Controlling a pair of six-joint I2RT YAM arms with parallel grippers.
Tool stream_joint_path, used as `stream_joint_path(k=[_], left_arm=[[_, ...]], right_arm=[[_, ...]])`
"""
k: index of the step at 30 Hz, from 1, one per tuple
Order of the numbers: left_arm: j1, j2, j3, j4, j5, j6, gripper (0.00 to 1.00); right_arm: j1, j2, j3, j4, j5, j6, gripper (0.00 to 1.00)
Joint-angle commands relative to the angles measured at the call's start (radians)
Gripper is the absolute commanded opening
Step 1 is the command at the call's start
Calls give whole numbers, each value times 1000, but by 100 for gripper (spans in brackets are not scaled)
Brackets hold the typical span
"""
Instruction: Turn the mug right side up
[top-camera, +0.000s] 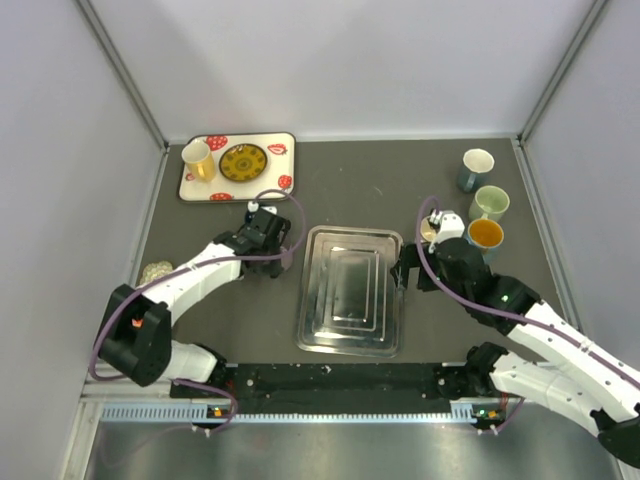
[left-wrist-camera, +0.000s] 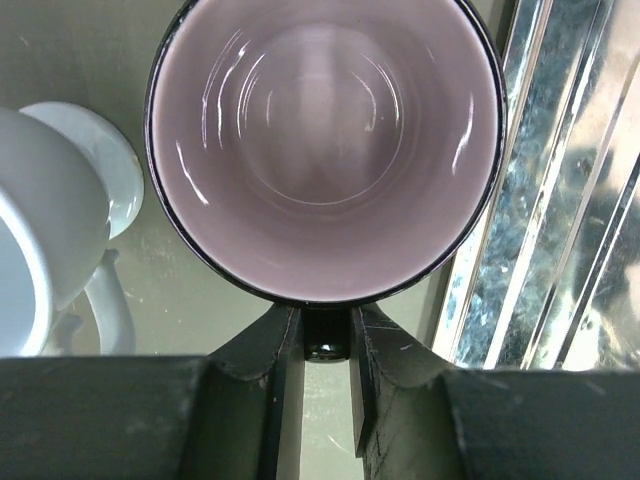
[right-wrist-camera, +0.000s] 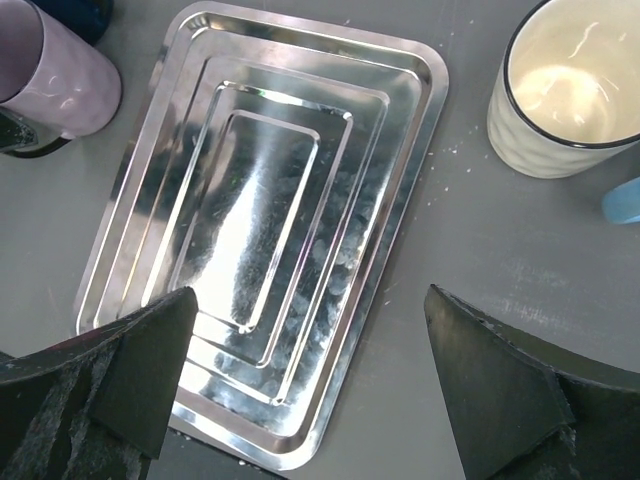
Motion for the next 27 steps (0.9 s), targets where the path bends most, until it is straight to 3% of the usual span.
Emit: stream_joint_path(k=[1,5,10,11,15,18,22,27], left_arm=[[-1,-121,-12,1,39,-2,0],[-72,-327,-3,-19,61,-11,0],[-153,-422,73,-42,188,-45,0],[-159,-459,65,37,323,-54,0],[-162,-554,-56,380,533,-191,0],[-162,-583,-133,647,599,-322,0],[-162,-573,-180,862,607,-451,0],[-161,-547,-260,1066,587,-604,0]], right_arm=[[-2,-36,-8,31,-65,1,97],[-2,-73,-28,79,-155,-3,95],[0,-153,-62,172,-221,69,88],[0,-156,-59,207,-306,85,88],[0,-172,-88,370,-491,185,77],[0,-215,-143,523,-586,289,80],[0,-245,-178,617,-640,348,86],[0,-240,-203,662,-640,365,76]])
